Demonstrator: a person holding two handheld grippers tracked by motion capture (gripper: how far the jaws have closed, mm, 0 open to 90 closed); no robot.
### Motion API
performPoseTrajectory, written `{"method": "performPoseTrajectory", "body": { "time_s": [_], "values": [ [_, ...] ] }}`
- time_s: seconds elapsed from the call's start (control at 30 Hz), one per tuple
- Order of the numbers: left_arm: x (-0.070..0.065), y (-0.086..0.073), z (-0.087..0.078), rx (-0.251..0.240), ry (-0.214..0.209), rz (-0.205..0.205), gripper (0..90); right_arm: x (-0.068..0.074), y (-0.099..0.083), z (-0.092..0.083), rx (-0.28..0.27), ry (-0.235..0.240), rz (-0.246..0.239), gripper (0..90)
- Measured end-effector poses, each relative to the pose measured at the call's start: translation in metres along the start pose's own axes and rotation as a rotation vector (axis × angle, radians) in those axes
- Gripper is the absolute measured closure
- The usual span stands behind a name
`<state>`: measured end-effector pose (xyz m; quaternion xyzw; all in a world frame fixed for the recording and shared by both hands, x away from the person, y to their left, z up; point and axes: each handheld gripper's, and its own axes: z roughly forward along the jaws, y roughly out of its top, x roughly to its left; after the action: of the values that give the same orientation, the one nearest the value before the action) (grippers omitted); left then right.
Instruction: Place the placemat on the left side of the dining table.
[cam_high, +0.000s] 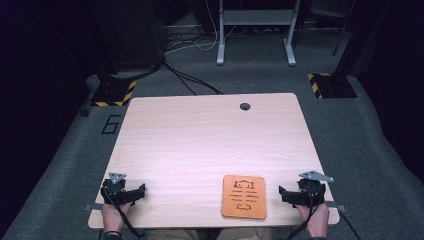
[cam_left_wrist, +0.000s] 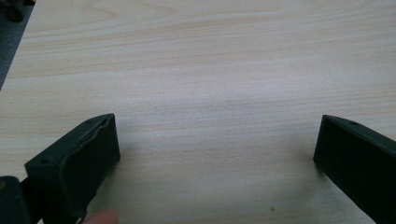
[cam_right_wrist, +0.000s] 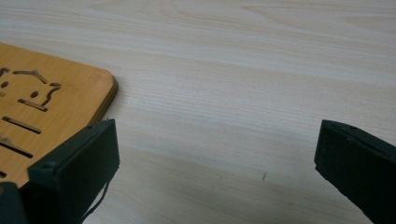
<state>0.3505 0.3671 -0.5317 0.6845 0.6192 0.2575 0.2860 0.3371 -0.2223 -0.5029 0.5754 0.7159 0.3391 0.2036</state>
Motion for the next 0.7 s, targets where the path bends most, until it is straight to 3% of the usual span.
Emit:
{"method": "performPoseTrajectory", "body": {
  "time_s": [0.07,0.1,0.7],
  "values": [
    [0.0,0.0,0.0,0.0,0.0,-0.001,0.0,0.002,0.0,0.0,0.0,0.006,-0.004,0.0],
    [0.0,0.0,0.0,-0.003,-0.001,0.001,0.0,0.007,0.001,0.0,0.0,0.037,0.002,0.0],
    [0.0,0.0,0.0,-0.005,-0.003,0.002,0.0,0.049,0.004,0.021,0.036,0.102,-0.072,0.1]
  ]
}}
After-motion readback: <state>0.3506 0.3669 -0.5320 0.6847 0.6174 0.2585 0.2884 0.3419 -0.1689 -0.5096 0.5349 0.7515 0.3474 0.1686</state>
